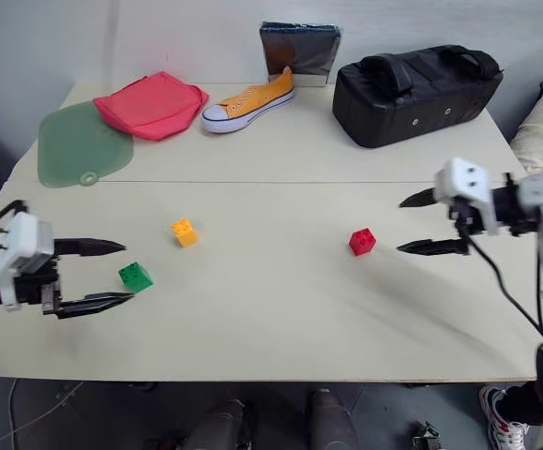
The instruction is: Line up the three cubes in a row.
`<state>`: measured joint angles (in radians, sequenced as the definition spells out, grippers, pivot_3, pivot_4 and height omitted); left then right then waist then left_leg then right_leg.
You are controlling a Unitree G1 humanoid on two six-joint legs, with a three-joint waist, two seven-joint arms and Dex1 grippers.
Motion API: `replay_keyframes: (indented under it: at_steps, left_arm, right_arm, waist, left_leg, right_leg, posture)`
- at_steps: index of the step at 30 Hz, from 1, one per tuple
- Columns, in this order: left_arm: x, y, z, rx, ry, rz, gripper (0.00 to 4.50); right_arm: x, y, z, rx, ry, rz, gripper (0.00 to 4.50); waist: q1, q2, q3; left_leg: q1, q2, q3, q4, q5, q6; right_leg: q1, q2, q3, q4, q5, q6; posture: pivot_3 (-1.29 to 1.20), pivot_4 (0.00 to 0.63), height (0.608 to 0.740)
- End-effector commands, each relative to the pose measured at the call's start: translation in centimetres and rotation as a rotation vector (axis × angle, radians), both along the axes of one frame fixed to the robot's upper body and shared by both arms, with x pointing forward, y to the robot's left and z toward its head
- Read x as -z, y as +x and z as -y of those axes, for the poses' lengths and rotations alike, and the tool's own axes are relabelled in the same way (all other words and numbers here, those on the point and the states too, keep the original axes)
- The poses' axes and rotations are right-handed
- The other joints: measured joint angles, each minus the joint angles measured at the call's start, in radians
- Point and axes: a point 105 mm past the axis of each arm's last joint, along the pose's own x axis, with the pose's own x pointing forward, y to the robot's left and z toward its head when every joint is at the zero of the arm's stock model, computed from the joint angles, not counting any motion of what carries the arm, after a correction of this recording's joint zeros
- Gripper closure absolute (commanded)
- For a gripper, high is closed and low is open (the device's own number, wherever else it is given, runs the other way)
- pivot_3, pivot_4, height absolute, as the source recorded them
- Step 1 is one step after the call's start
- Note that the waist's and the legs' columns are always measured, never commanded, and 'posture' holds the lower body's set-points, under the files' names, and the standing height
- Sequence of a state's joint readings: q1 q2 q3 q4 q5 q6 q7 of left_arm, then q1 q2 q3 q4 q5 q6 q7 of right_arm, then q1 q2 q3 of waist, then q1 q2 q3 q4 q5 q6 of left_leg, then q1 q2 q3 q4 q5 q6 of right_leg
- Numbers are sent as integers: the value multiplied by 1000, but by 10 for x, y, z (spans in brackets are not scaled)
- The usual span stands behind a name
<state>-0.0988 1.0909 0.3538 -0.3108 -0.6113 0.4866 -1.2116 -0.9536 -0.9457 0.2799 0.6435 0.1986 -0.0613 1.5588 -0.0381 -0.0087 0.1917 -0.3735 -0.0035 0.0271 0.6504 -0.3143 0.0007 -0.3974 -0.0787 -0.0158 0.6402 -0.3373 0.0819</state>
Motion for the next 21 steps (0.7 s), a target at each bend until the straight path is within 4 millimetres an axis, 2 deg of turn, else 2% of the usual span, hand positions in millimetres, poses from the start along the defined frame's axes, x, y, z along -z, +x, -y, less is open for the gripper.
replay_keyframes:
  at_steps: [1, 6, 8, 13, 17, 20, 21]
  left_arm:
    - [-5, -20, 27, 189, 29, -53, 23]
    - [-9, -30, 41, 280, 49, -64, 23]
    - [-14, -27, 46, 284, 42, -24, 23]
    - [-27, -16, 52, 275, 6, 36, 23]
    - [-28, -15, 57, 287, 7, 53, 23]
    - [-31, -13, 57, 280, 0, 65, 0]
    - [-31, -12, 57, 276, -2, 70, 0]
  right_arm:
    - [2, 7, -10, -96, -117, -7, 0]
    - [9, 17, -14, -122, -201, -26, 0]
    - [13, 19, -17, -143, -227, -30, 0]
    - [20, 27, -29, -166, -234, -16, 0]
    - [30, 34, -34, -148, -261, 4, 0]
    - [35, 32, -30, -155, -283, -10, 551]
    - [37, 31, -29, -159, -287, -15, 893]
  waist:
    - [-3, 0, 0]
    - [-2, 0, 0]
    - [2, 0, 0]
    - [3, 0, 0]
    - [1, 0, 0]
    - [3, 0, 0]
    - [3, 0, 0]
  left_leg:
    - [-2, 0, 1, 1, 0, 0]
    - [-8, 0, 4, 6, -1, 2]
    - [-16, 1, 3, 13, -2, 3]
    - [-15, 0, 4, 21, -1, 5]
    - [-14, 0, 4, 21, -1, 4]
    - [-16, 0, 4, 20, -1, 4]
    - [-16, 0, 4, 20, -1, 4]
  right_leg:
    - [-1, 0, 0, 1, 0, 0]
    - [-7, 0, -1, 3, 0, 0]
    - [-13, 0, -2, 7, 1, 1]
    - [-12, 0, 1, 9, 2, 4]
    - [-13, 1, 2, 16, 2, 4]
    - [-15, 1, 2, 15, 2, 4]
    - [-15, 1, 2, 15, 2, 4]
  posture:
    - [0, 150, 740]
    - [0, 150, 740]
    - [0, 150, 740]
    - [0, 150, 740]
    - [0, 150, 740]
    - [0, 150, 740]
    - [0, 150, 740]
